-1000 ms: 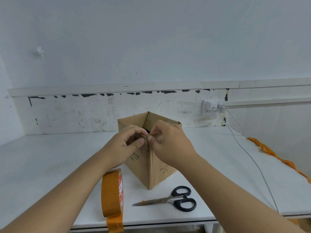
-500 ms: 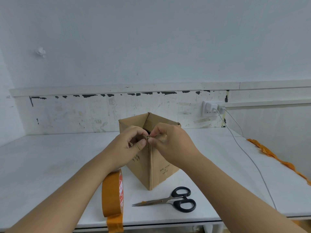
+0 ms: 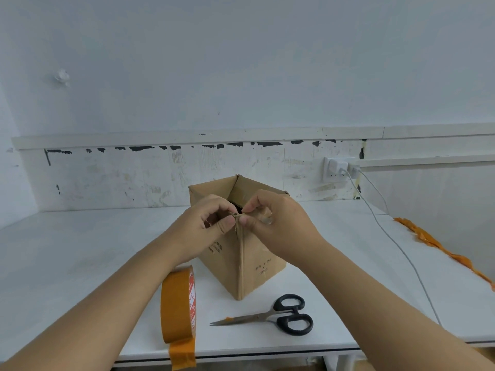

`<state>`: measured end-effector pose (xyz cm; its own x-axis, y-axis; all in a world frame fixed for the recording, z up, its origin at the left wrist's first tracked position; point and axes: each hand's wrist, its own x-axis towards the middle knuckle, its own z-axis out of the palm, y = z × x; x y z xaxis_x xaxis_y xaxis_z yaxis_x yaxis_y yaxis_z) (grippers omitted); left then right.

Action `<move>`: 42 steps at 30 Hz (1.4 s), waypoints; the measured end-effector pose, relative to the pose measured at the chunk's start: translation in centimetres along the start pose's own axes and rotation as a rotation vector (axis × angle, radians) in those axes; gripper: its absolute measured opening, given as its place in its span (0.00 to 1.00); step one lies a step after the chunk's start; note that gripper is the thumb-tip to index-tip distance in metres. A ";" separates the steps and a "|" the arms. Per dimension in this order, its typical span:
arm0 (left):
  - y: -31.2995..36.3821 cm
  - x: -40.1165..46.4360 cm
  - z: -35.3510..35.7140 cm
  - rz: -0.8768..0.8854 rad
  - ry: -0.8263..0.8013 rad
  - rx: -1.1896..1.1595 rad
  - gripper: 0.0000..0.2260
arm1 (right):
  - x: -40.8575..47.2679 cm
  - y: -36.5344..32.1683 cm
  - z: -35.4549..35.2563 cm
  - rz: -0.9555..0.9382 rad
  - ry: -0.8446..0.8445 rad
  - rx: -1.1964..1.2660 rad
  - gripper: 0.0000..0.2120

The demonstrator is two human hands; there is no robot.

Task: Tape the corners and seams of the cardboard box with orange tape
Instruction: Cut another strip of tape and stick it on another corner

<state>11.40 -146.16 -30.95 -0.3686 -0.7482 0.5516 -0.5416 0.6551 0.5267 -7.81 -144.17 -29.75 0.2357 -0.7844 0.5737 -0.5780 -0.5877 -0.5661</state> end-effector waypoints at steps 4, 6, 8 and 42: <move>0.1 0.4 0.0 0.013 -0.016 0.004 0.05 | 0.4 -0.2 -0.2 0.020 -0.026 0.008 0.07; 0.0 0.6 0.0 0.013 -0.015 0.004 0.03 | 0.5 -0.1 -0.2 0.013 -0.026 0.009 0.07; -0.1 0.5 0.0 -0.003 -0.011 0.000 0.03 | 0.6 -0.1 -0.2 0.014 -0.033 0.003 0.06; -0.7 0.5 0.0 -0.007 0.005 -0.108 0.05 | 0.4 0.2 -0.2 -0.002 -0.073 -0.009 0.09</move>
<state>11.59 -146.96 -31.00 -0.3613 -0.7525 0.5506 -0.4598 0.6575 0.5969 -7.97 -144.54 -29.56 0.2930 -0.7957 0.5301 -0.5841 -0.5879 -0.5596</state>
